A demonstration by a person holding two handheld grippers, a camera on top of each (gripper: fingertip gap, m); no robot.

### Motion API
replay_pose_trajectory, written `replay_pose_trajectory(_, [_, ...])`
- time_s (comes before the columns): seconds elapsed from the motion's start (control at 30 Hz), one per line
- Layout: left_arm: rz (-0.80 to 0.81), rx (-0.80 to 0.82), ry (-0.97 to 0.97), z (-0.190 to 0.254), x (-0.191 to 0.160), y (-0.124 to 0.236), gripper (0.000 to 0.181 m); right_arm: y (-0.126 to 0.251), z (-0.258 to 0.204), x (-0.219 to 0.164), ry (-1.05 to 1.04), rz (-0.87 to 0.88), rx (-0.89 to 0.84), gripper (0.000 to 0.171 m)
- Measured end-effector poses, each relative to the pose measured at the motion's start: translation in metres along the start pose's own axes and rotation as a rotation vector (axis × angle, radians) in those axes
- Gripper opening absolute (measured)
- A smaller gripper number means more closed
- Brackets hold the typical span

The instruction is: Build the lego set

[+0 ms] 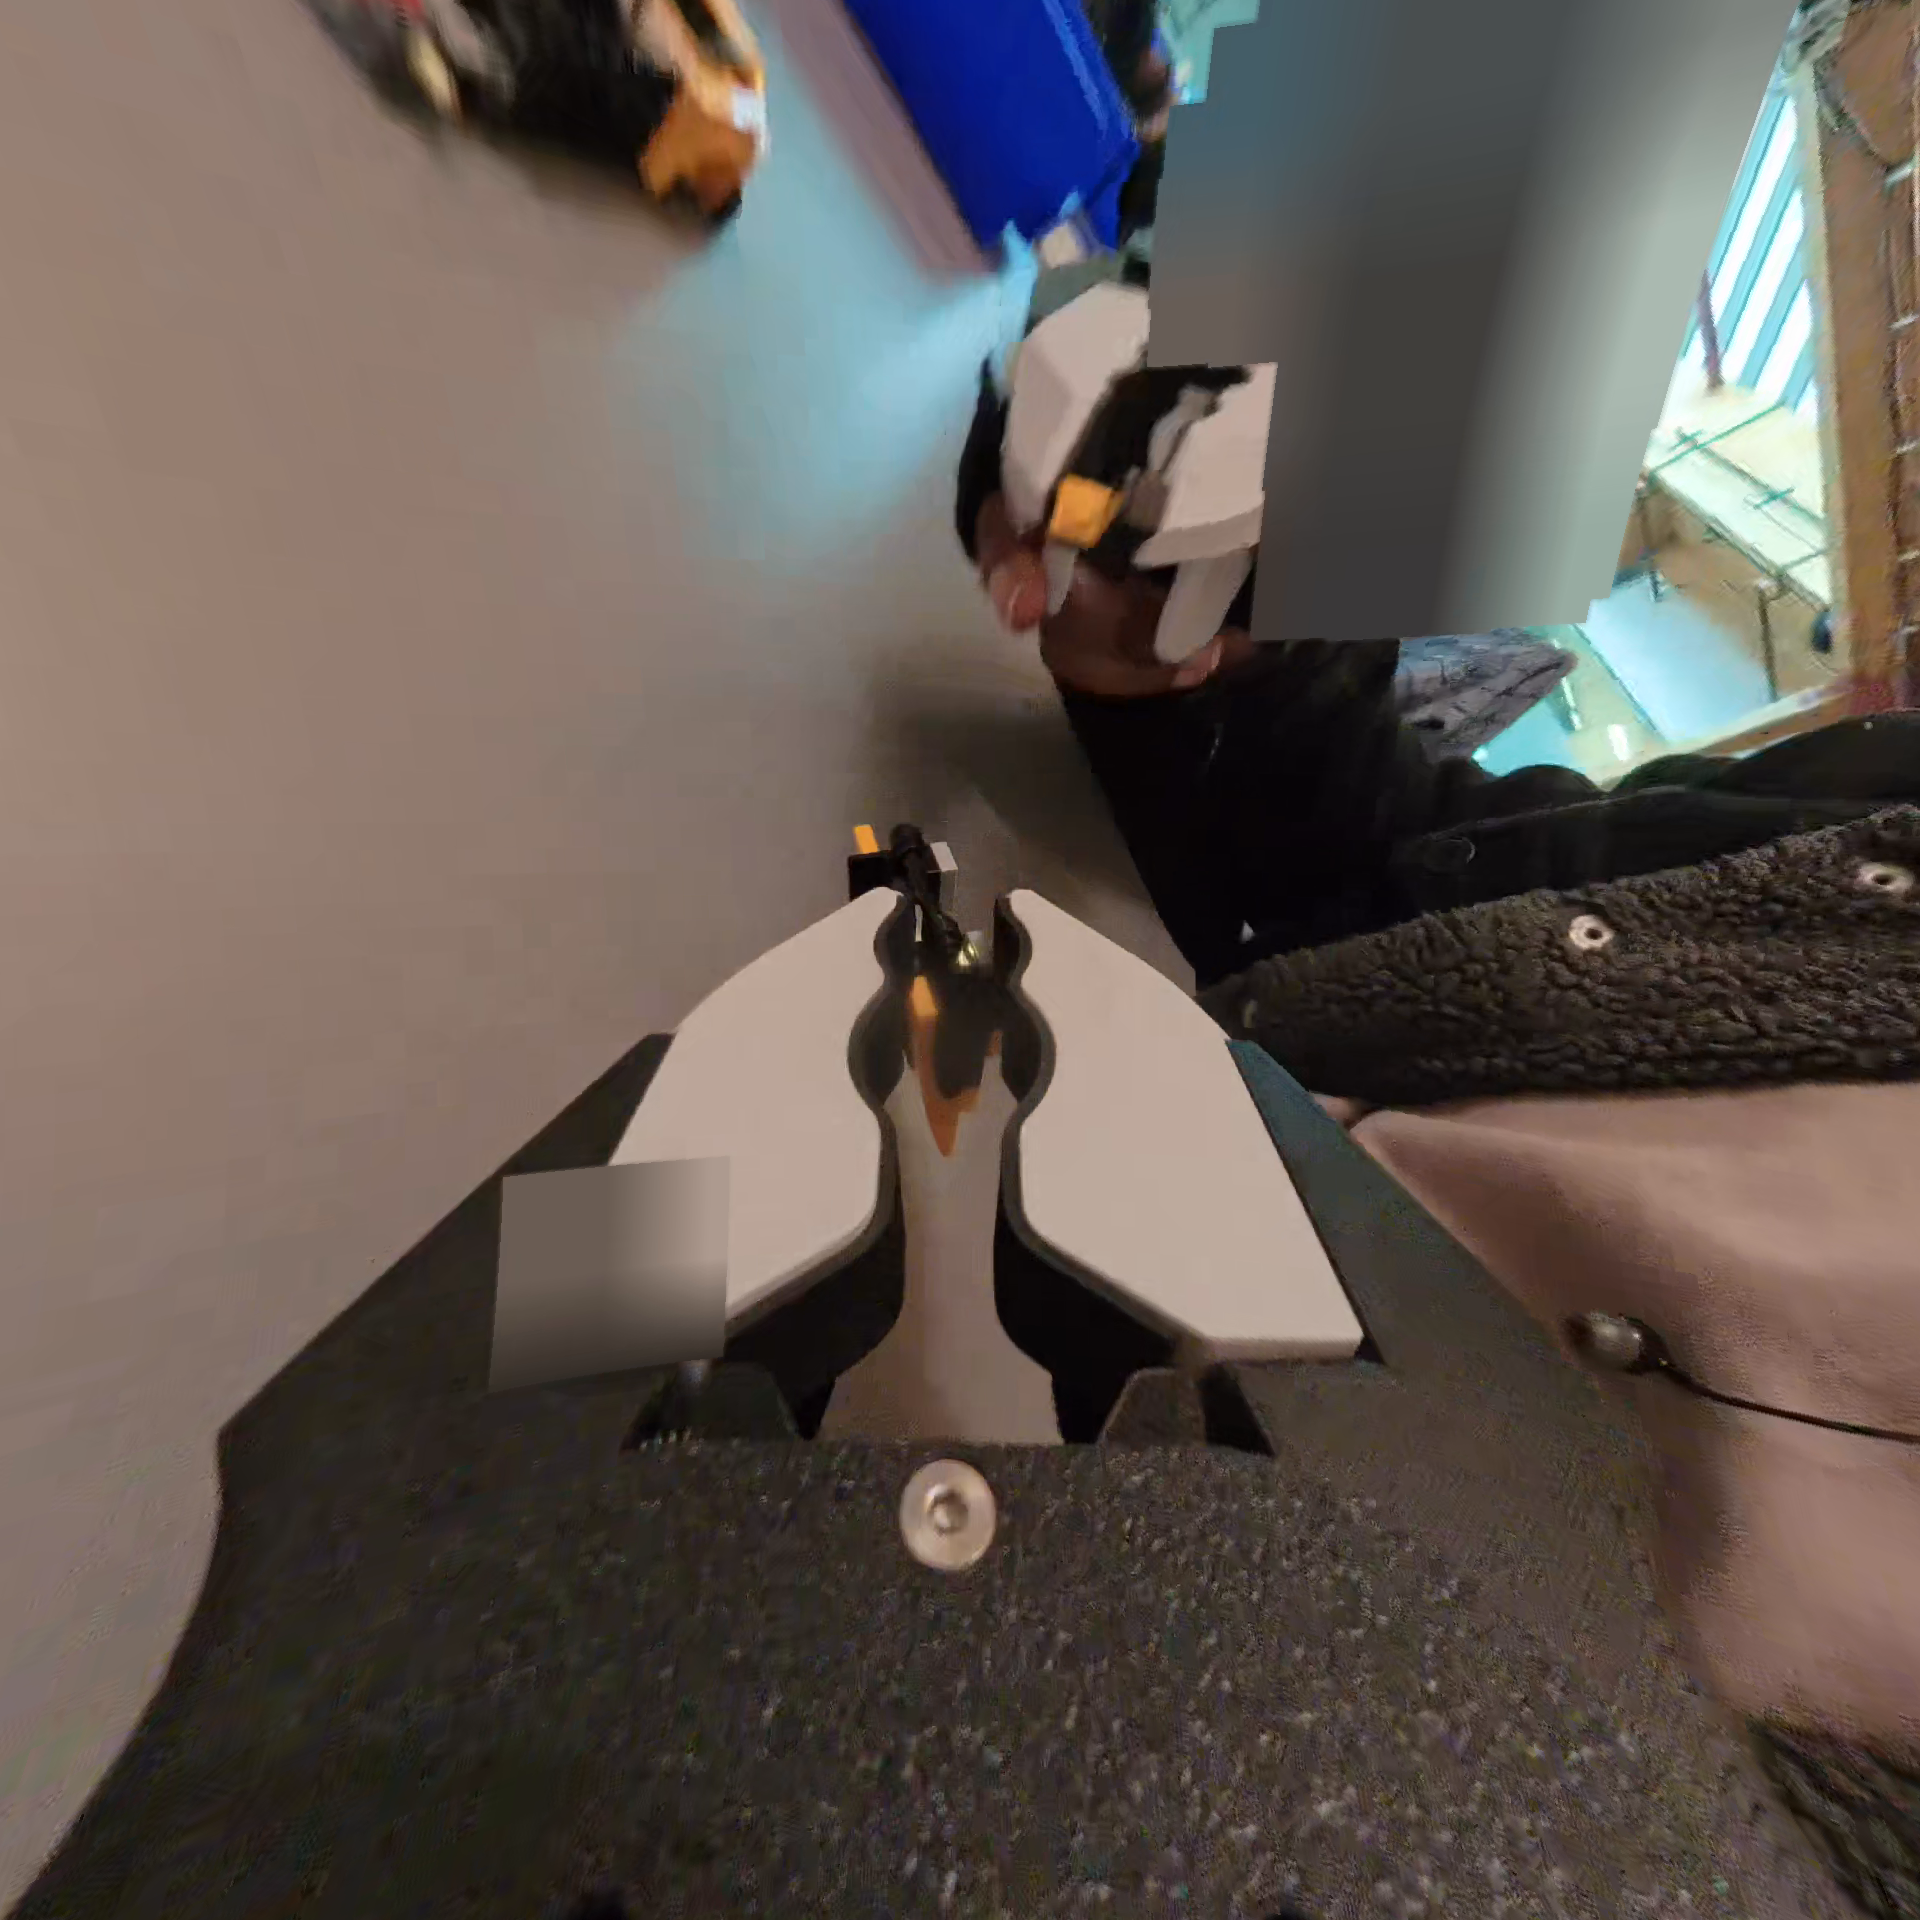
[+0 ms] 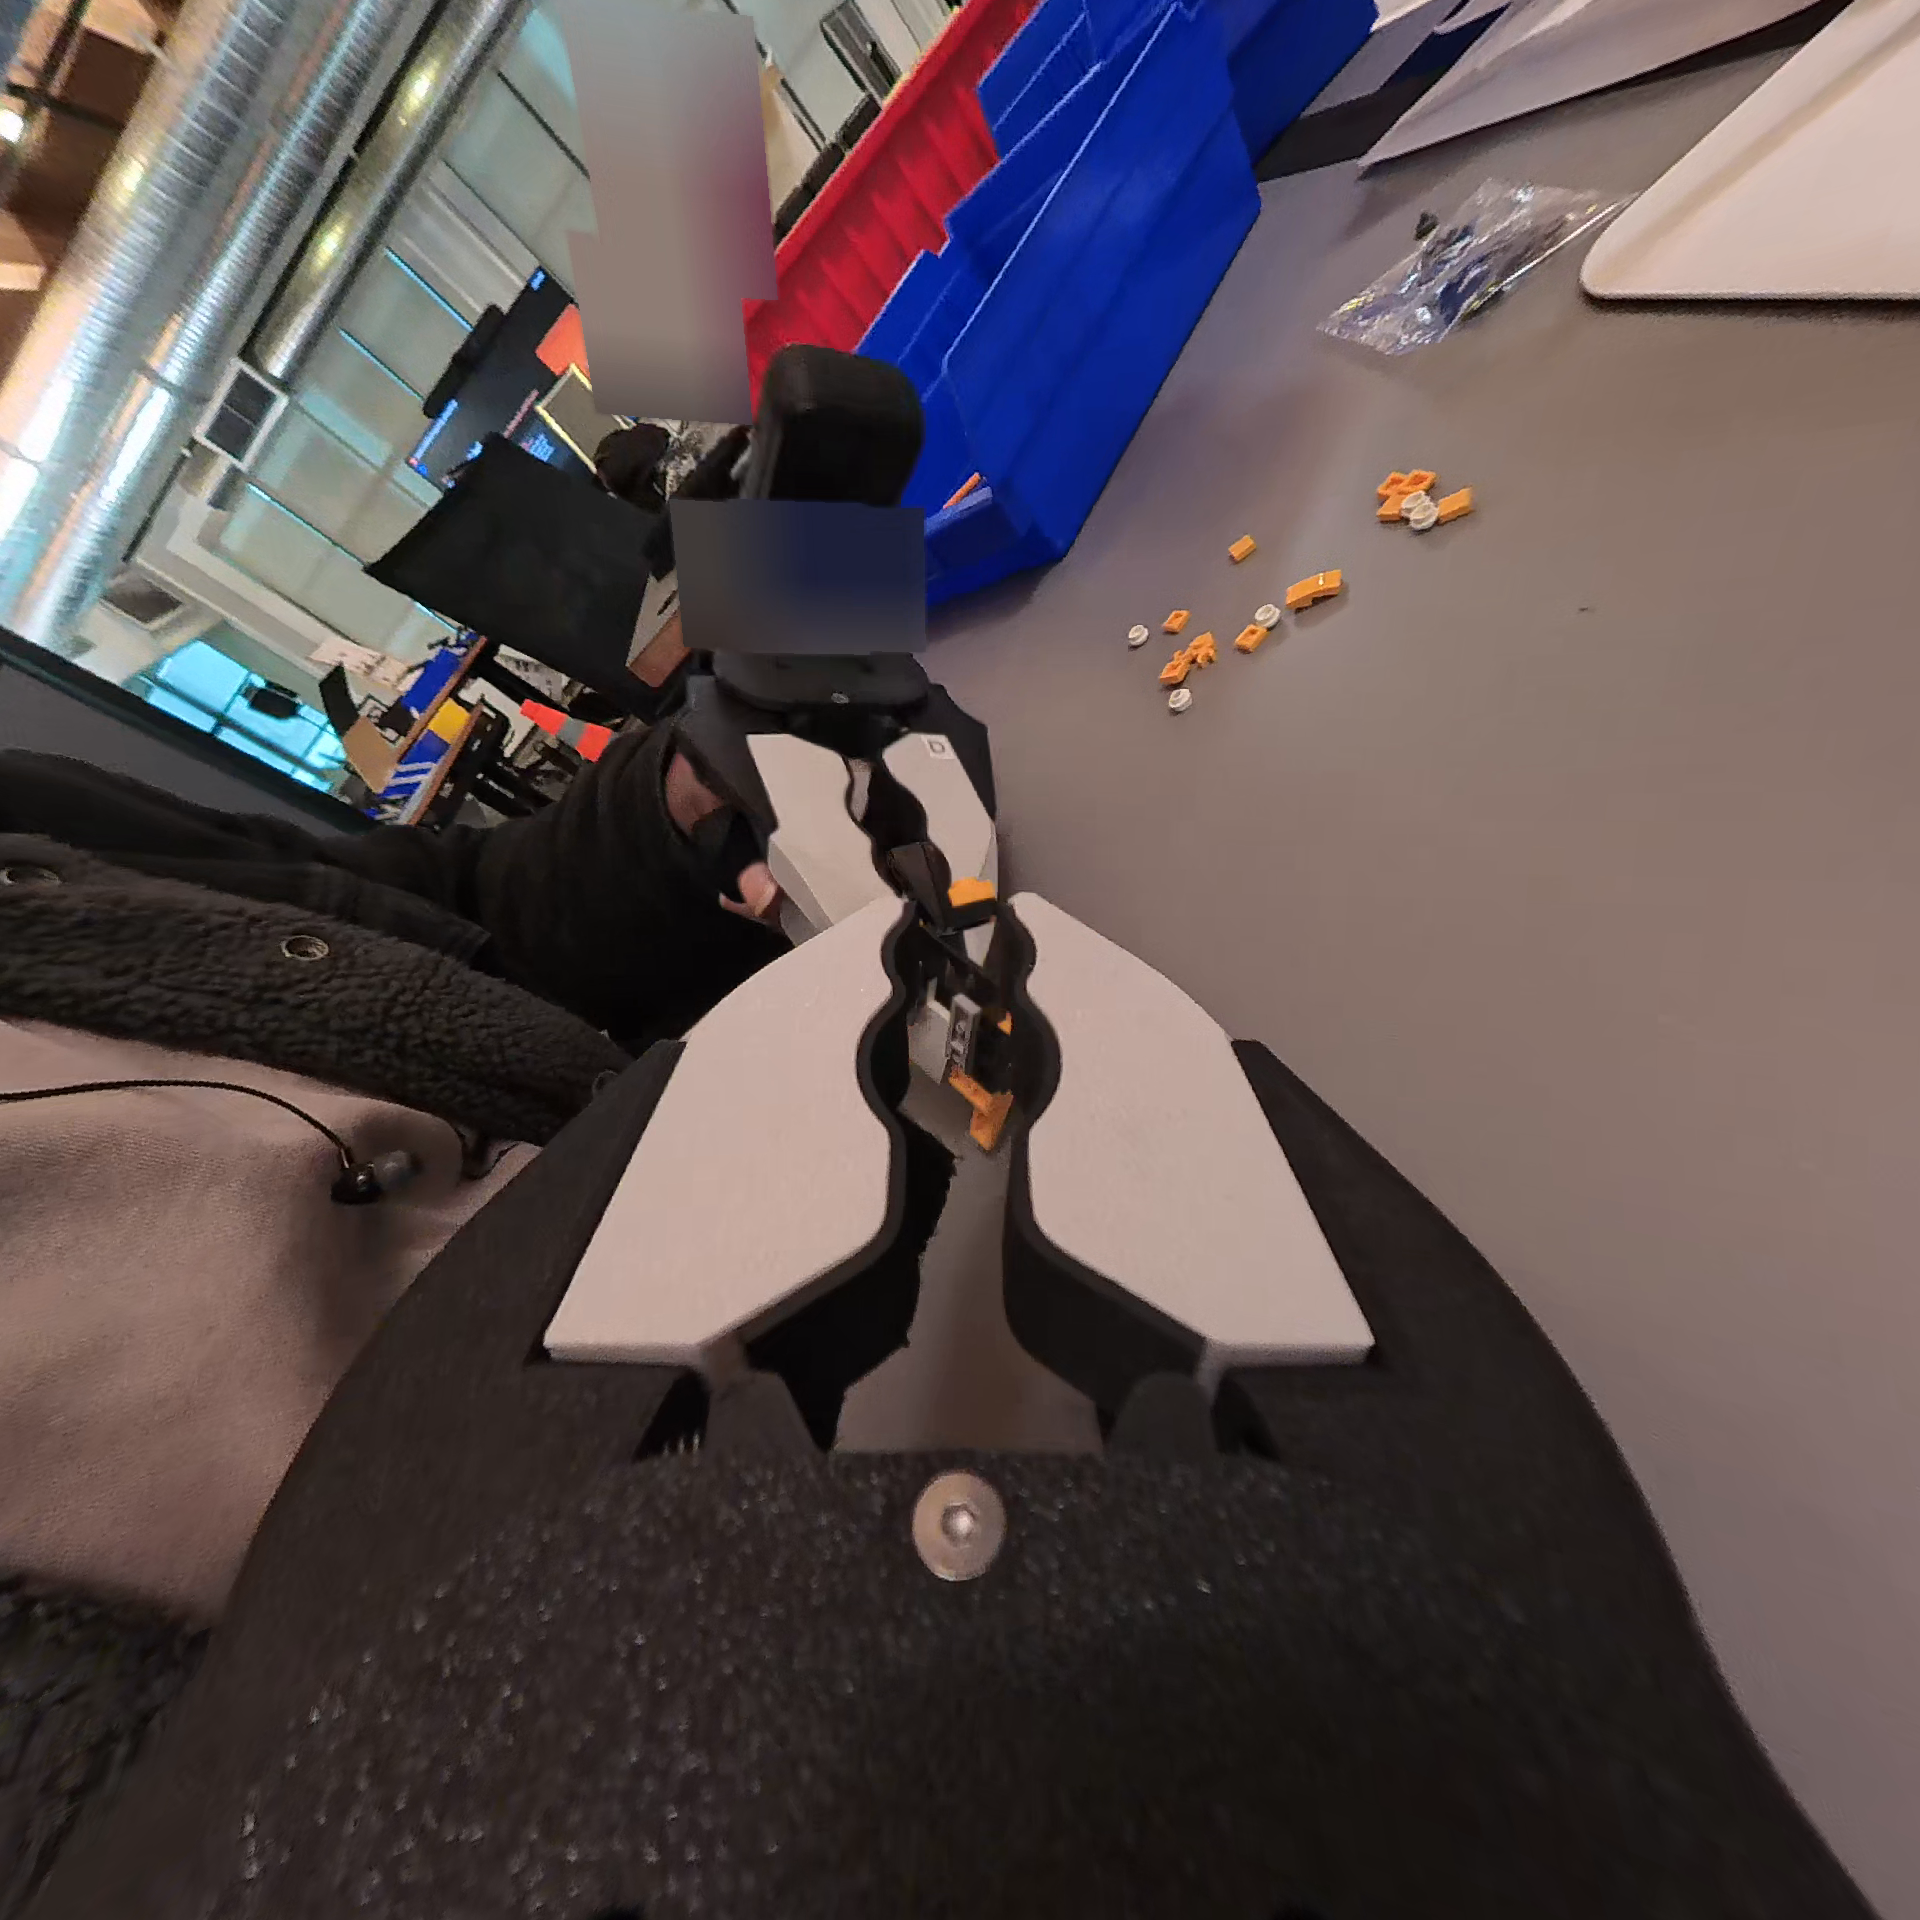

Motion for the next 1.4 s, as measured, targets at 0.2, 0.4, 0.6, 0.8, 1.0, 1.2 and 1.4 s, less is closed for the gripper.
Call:
replay_pose_trajectory(0.2, [-0.136, 0.088, -0.028, -0.008, 0.003, -0.007, 0.017, 0.003, 0.000, -0.003, 0.006, -0.030, 0.010, 0.014])
replay_pose_trajectory(0.4, [-0.202, 0.183, -0.150, -0.011, 0.012, -0.004, 0.032, 0.000, 0.001, -0.009, -0.005, -0.070, 0.033, 0.014])
replay_pose_trajectory(0.6, [-0.047, 0.146, -0.472, 0.019, 0.026, 0.010, 0.023, -0.008, 0.000, -0.015, -0.018, -0.089, 0.066, 0.014])
replay_pose_trajectory(0.8, [0.014, 0.035, -0.477, 0.035, 0.020, -0.004, 0.021, -0.019, -0.008, -0.023, 0.058, -0.130, 0.041, 0.014])
replay_pose_trajectory(1.0, [-0.034, 0.035, -0.413, 0.030, 0.014, -0.011, 0.007, -0.022, -0.015, -0.024, 0.123, -0.129, 0.031, 0.014])
replay_pose_trajectory(1.2, [0.011, -0.218, -0.087, 0.020, 0.018, -0.005, 0.007, -0.017, -0.035, -0.018, 0.453, -0.095, 0.108, 0.018])
replay_pose_trajectory(1.4, [0.023, -0.448, 0.256, 0.004, 0.013, -0.006, 0.006, -0.014, -0.055, -0.026, 0.995, -0.078, 0.019, 0.023])
Point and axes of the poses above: each gripper's, where its closed fingertips meet, y back along the fingers, x out of its top, z = x × y across the jaws, the point moved 10 cm from there along y, back along the fingers, and after that the axes turned 9 degrees about z, right-handed, at the moved point
